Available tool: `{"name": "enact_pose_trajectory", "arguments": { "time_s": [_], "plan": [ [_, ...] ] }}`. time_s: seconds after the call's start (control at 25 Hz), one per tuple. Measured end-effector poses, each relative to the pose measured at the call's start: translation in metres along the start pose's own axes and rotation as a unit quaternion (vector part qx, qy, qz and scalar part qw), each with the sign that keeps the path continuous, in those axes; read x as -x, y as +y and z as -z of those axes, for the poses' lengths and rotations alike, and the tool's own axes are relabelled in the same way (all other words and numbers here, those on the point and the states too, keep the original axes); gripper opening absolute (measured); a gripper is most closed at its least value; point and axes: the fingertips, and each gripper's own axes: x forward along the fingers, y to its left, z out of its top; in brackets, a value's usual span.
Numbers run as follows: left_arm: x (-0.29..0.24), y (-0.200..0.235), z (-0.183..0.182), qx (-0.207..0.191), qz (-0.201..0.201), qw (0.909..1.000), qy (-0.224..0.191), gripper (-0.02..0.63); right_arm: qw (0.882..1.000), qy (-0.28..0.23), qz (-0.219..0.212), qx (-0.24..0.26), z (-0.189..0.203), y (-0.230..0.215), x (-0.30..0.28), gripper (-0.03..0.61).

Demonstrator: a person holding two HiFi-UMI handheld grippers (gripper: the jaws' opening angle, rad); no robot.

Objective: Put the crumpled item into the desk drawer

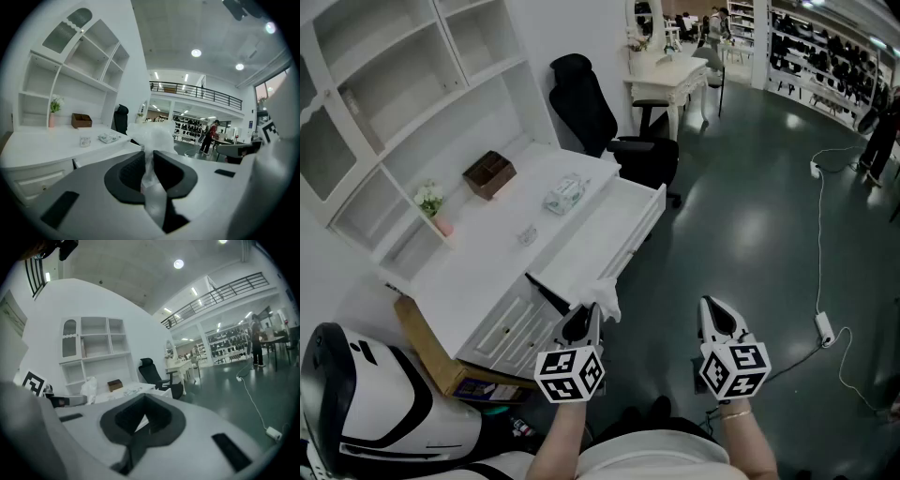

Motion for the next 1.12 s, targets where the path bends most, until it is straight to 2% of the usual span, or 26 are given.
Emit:
{"name": "enact_pose_trajectory", "arguments": {
  "time_s": [0.76,1.12],
  "plan": [
    [-0.028,-0.032,-0.018,-0.021,-0.005,0.9994,-0.027,0.049,0.999,-0.028,-0.016,0.024,-0.017,-0.029,-0.007,0.002],
    [-0.049,-0.032,-0.024,-0.034,-0.018,0.9991,-0.021,0.049,0.999,-0.024,-0.012,0.024,-0.02,-0.044,-0.022,0.002]
  ]
}}
